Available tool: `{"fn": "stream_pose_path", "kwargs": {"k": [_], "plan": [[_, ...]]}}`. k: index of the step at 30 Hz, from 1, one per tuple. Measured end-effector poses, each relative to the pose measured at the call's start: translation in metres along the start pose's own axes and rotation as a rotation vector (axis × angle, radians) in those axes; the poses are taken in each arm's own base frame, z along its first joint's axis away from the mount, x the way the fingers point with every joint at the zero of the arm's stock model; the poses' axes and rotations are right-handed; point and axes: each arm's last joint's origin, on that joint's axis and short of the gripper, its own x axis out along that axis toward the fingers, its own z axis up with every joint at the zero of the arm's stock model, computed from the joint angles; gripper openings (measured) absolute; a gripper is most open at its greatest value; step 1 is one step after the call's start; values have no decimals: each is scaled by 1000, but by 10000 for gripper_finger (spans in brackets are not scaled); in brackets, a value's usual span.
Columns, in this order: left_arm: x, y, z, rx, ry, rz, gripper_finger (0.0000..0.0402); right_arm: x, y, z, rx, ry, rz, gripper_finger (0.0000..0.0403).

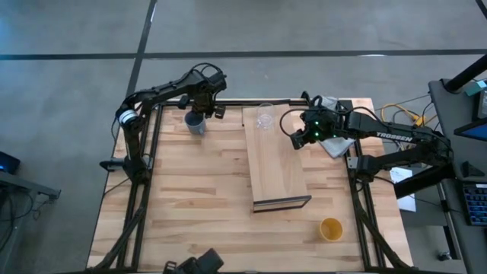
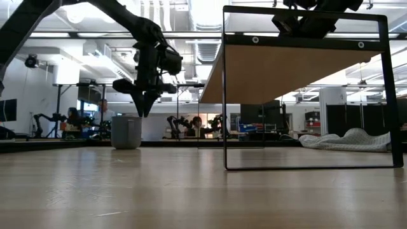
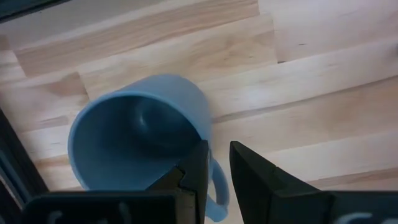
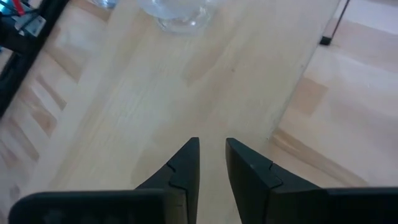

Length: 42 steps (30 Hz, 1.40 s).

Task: Stack small to large cups/mugs on shelf
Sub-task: Put the blue mug on the shelf

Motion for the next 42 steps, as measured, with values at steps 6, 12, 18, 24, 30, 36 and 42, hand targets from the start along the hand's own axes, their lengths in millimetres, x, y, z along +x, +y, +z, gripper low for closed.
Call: {"fn": "stream_pose_path", "kwargs": {"k": [6,12,18,24,30,36,42], "plan": [[-4,1,0,-1,-12,-3,52,0,-3,-3,-3,30,-27,79],[-8,1,1,-2,-27,-9,52,0,-2,-3,-24,29,-25,75],[-7,3,-2,0,-5,16,52,0,-2,-3,-25,29,-25,74],[-7,3,-2,0,-12,34,52,0,-2,-3,-26,28,-25,77],[-3,3,-2,1,1,42,52,0,-2,-3,-25,28,-25,73],[0,2,-1,0,-1,41,52,0,-2,-3,-25,28,-24,79],[1,2,-2,1,1,42,52,0,-2,-3,-25,27,-25,75]]}}
